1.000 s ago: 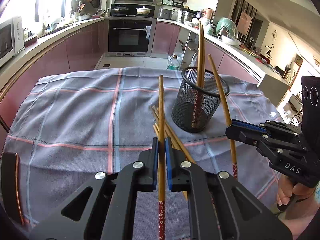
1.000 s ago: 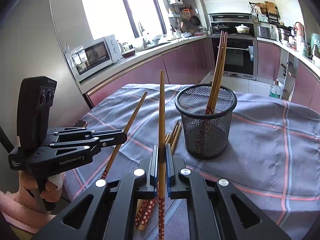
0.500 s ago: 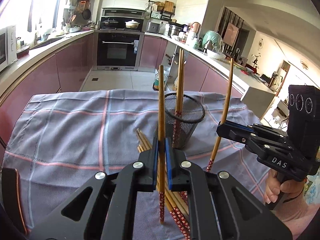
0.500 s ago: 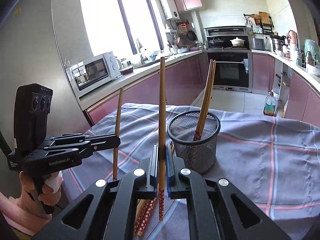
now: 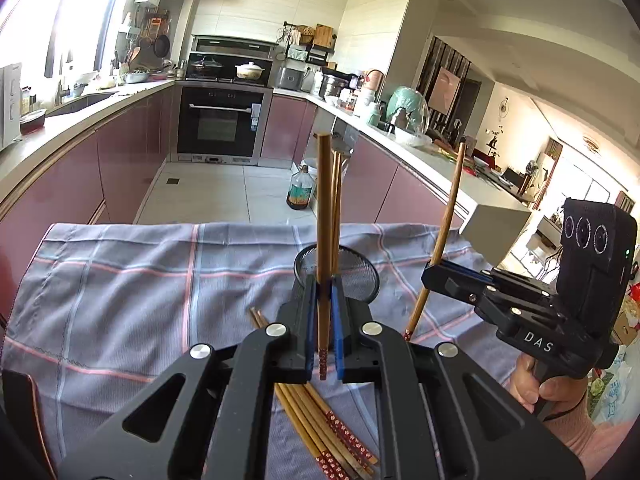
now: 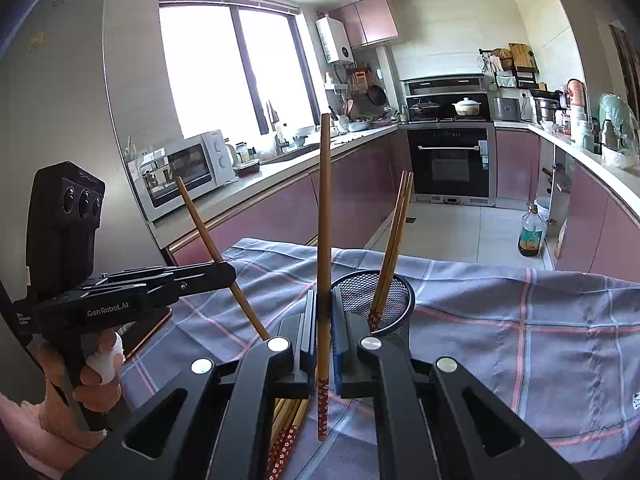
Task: Organize utensils
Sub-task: 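Lower the chopsticks into the mesh cup and open the right gripper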
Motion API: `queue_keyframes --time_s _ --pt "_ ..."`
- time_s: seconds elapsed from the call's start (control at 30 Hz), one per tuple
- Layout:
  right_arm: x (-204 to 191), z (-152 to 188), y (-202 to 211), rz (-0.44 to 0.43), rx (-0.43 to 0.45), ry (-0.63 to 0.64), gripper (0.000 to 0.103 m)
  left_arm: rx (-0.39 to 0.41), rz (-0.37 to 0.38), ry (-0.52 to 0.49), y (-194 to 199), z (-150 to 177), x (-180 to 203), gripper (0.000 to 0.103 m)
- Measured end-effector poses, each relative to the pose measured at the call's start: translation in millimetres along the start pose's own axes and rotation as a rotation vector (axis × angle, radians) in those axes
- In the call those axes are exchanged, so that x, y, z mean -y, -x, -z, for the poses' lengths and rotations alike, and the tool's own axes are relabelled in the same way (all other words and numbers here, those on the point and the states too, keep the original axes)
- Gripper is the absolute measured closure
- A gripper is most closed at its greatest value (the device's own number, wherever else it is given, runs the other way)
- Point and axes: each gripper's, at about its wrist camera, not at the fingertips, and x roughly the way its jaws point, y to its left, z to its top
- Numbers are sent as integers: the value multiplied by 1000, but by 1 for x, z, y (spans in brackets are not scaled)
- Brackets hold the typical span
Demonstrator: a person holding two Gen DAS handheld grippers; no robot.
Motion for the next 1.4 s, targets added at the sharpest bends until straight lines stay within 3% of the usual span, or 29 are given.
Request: queue_keyframes --time_s 0.77,1.03,1.4 --pt "9 -52 6 34 137 20 98 138 10 -52 17 -82 20 95" --pt "21 -56 -15 59 120 -9 98 74 -17 -76 -13 -84 26 95" --pt "31 -36 -60 84 -47 -31 98 -70 -45 -97 -67 -70 15 95"
